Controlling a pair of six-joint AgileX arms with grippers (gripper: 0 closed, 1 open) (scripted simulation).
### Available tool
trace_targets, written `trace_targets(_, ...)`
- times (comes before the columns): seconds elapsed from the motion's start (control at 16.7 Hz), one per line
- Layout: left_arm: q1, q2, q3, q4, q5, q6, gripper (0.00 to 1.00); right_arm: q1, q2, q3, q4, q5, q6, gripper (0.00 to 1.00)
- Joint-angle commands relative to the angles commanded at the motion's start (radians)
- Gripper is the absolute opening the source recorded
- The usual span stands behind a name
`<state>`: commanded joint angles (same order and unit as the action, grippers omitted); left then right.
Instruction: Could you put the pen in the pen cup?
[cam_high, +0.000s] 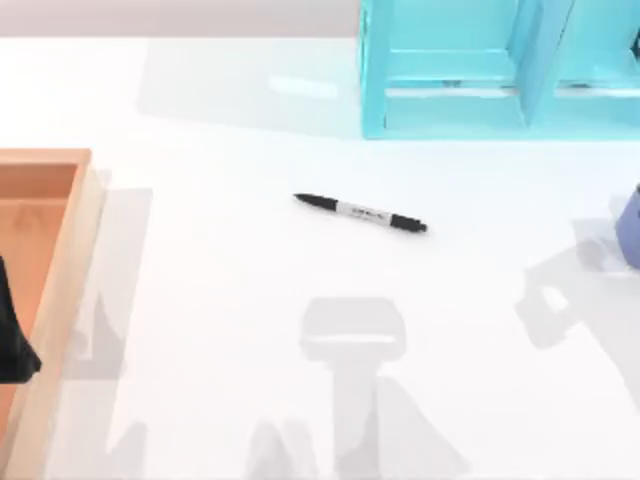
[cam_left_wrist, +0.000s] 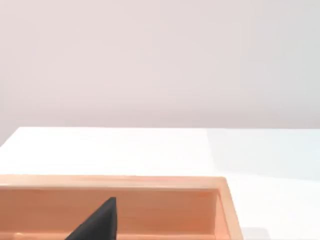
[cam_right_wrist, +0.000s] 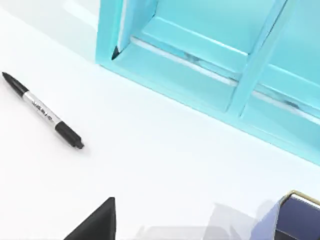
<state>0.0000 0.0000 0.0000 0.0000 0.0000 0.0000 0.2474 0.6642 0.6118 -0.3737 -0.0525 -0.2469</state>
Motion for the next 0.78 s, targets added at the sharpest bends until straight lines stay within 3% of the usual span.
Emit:
trace_targets(0.48,0.0,0.0,0.0,0.0,0.0,0.0,1.0,0.224,0.968,0.798,-0.494,0.02,-0.246,1.0)
trace_targets(0.78,0.0,0.0,0.0,0.0,0.0,0.0,1.0,0.311,1.447,1.272,-0.771,0.066,-0.342,1.0)
